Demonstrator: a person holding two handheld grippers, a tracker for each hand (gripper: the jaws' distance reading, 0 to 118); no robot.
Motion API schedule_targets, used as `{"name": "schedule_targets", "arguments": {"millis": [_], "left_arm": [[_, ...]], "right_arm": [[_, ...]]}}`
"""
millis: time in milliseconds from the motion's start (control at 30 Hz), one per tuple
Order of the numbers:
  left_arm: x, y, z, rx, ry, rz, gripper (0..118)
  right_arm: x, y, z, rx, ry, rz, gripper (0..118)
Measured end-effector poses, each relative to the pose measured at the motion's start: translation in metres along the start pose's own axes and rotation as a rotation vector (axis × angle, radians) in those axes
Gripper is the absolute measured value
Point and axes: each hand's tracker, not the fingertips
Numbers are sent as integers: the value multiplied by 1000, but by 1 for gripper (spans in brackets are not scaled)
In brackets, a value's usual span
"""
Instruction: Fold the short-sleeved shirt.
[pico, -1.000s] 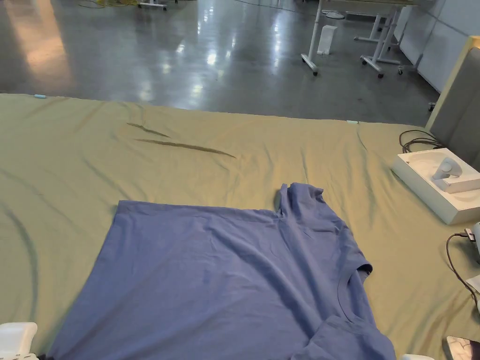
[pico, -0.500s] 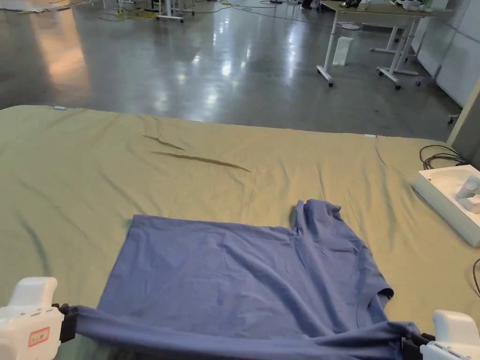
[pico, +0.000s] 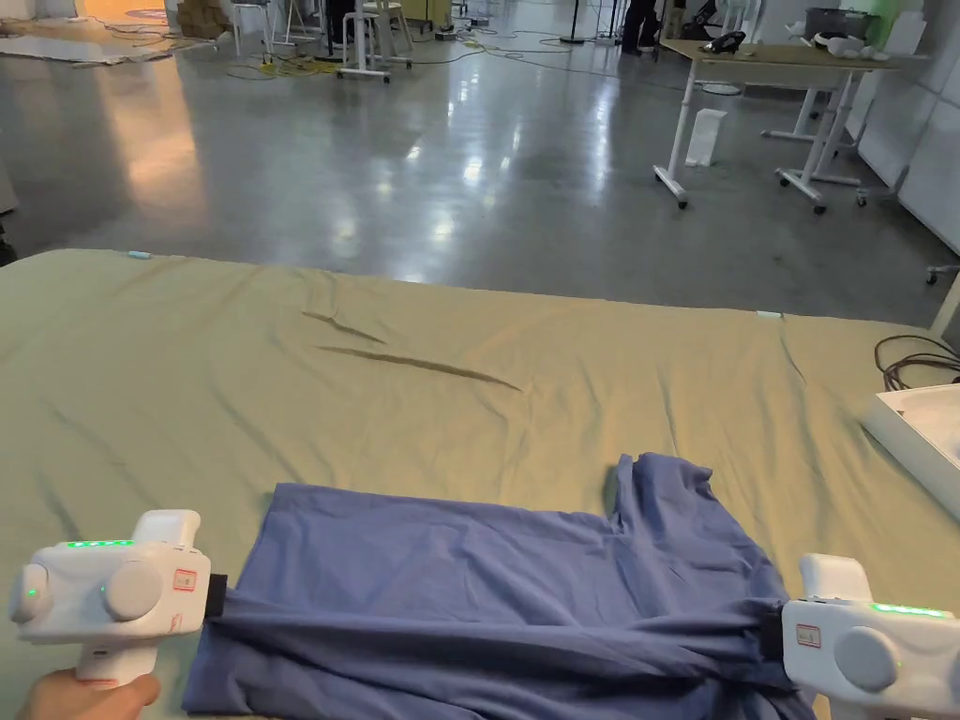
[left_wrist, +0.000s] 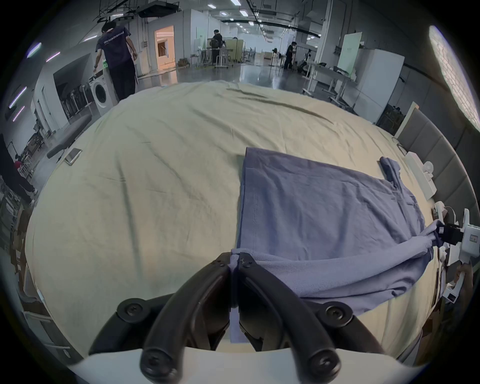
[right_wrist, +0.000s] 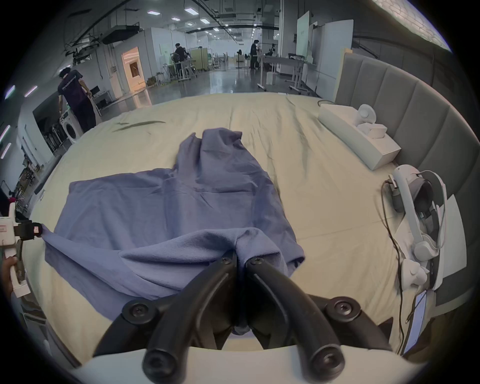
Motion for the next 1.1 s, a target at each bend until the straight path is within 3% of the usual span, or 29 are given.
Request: {"name": "schedule_targets", "arguments": {"millis": [300,333,433,467,600,833,933,1000,1033,1067,1100], "left_arm": [[13,6,-26,-47,10,-28,9],[13,5,-23,-43,9,-21,14],[10,2,-7,-8,-19,11,45],[10,0,2,6,-29,22,55],[21,-10,44,181,-89,-1,56],[59,-44,128,504,-91,-71,56],[74,-62,160,616,-70,-89,56],[82,-75,175,654,-57,-94,54],[85,-80,182,664,-63,-104,48],[88,-84,187,675,-61,-108,31],[91,-89,192,680,-51,-119,16]], "right_arm": [[-1,-2,-35,-54,-27,20,7],[-1,-2,-32,-50,-26,20,14],[-1,-4,-13,8,-31,-1,53],[-1,-5,-2,57,-28,-18,61],[-8,-8,47,238,0,-49,65],[-48,-34,141,565,25,-78,65],[-69,-49,173,678,21,-55,62],[-83,-58,190,758,-10,-8,44],[-89,-62,196,759,-19,12,31],[-94,-65,200,769,-26,21,17],[-98,-70,205,775,-24,23,10]]}}
